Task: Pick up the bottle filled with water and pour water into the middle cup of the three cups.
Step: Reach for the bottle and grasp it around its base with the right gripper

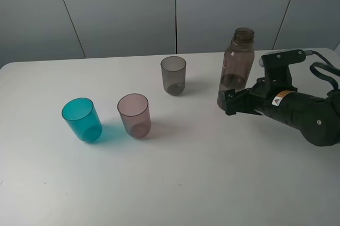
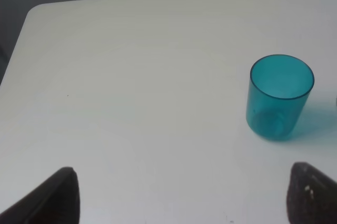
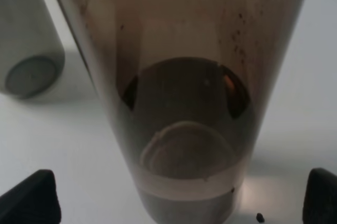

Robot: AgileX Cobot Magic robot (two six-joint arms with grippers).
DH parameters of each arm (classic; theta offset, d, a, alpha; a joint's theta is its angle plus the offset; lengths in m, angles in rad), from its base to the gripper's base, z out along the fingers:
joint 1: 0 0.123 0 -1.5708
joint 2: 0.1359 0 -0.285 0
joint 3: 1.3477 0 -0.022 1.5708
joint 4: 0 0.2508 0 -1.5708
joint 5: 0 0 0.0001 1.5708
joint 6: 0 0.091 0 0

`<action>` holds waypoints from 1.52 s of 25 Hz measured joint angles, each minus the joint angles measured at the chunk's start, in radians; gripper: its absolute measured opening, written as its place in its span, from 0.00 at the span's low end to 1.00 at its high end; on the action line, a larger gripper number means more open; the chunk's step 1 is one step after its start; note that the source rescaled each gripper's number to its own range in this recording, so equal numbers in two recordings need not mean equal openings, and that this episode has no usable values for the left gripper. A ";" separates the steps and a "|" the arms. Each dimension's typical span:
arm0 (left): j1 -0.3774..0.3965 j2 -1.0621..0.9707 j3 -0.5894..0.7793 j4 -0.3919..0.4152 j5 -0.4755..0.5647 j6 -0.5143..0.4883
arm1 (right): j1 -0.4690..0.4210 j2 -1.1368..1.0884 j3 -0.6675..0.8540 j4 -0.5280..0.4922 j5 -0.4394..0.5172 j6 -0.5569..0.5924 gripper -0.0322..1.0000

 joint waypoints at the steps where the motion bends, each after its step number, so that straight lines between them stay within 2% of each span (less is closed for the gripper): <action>1: 0.000 0.000 0.000 0.000 0.000 0.002 | 0.000 0.012 0.000 0.000 -0.016 0.006 1.00; 7: 0.000 0.000 0.000 0.000 0.000 0.002 | 0.000 0.080 0.000 -0.006 -0.141 0.009 1.00; 17: 0.000 0.000 0.000 0.000 0.000 0.002 | 0.000 0.178 -0.004 -0.010 -0.407 0.009 1.00; 38: 0.000 0.000 0.000 0.000 0.000 0.002 | 0.000 0.320 -0.149 0.036 -0.440 0.061 1.00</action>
